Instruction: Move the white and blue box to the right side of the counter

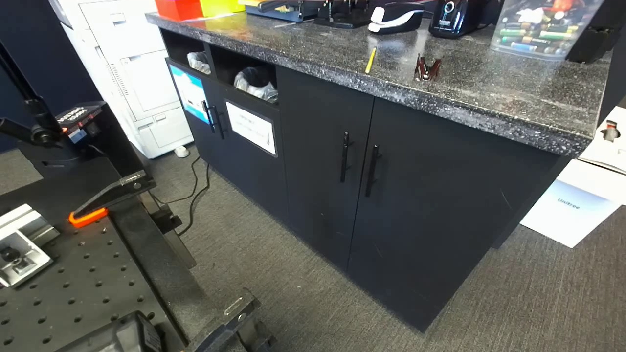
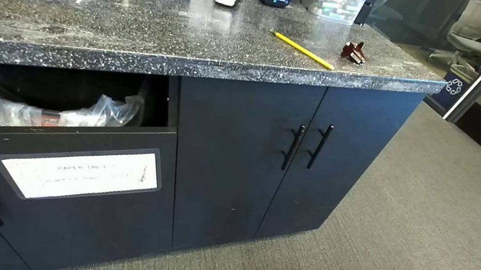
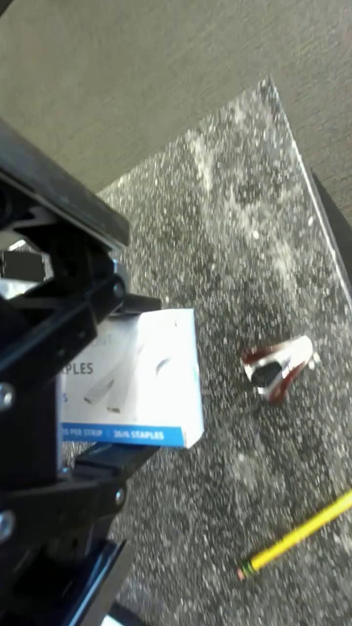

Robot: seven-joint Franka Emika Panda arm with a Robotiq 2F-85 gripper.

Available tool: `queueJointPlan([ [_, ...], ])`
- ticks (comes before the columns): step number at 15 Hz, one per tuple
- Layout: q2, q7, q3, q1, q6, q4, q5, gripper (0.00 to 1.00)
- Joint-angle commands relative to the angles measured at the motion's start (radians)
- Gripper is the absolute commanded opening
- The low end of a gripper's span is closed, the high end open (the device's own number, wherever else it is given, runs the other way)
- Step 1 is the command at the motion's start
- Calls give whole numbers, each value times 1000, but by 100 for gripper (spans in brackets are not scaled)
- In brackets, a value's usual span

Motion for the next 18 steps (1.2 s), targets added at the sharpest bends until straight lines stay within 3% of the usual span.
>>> queueJointPlan([
  [1,8,-34,-10,-106,-32,-2,11,35],
  [6,87,-30,-7,-171,-18,3,2,35],
  [18,199,-17,-4,-139,8,21,1,35],
])
